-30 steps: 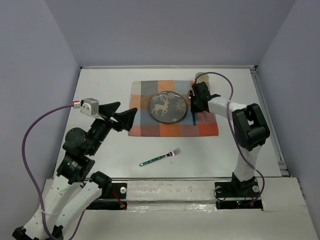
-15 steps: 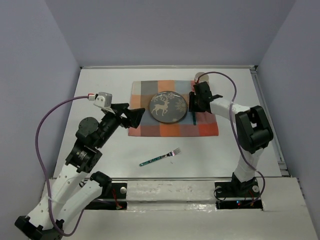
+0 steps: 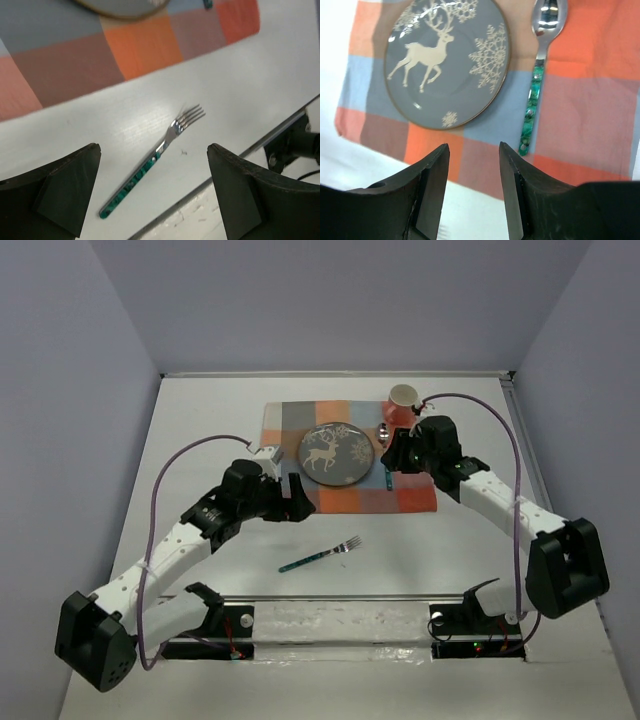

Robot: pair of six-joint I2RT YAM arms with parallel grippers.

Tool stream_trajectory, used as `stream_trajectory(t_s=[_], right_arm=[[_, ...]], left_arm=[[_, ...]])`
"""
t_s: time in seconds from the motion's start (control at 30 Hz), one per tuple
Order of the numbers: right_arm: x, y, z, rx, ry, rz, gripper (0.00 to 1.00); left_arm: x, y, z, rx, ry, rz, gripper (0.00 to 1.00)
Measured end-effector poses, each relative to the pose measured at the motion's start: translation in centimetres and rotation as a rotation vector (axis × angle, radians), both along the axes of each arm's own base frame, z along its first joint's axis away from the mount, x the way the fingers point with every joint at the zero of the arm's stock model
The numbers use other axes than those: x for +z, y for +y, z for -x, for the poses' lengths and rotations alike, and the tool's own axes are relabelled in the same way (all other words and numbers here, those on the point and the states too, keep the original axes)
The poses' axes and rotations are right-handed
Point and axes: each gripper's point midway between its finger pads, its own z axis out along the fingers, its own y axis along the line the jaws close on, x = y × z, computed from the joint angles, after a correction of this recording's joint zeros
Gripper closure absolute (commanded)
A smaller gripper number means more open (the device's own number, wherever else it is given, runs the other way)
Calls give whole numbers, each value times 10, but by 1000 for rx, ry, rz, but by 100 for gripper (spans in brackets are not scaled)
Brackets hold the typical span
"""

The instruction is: Set the dinner table for one person

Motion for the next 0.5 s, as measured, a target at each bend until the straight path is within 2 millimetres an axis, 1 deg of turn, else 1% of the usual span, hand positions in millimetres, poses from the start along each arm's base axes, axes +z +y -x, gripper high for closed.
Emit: stream_trajectory(t_s=[0.13,0.23,0.33,0.4,0.5], right_arm=[[18,2,16,33,-40,-47,50],[35,2,21,44,-81,-72,50],[53,2,25,46,-129,-96,49],[64,0,29,47,-158,-109,49],[81,-3,38,50,-204,-127,49]], left_arm=[[-37,-12,28,-73,134,-98,1],[-64,-24,54,-151,208,-187,1],[-88,-29,75,-208,250,-295,1],[-100,-27,82,-219,262,-360,1],[-113,-23,84,-214,257,-434,1]])
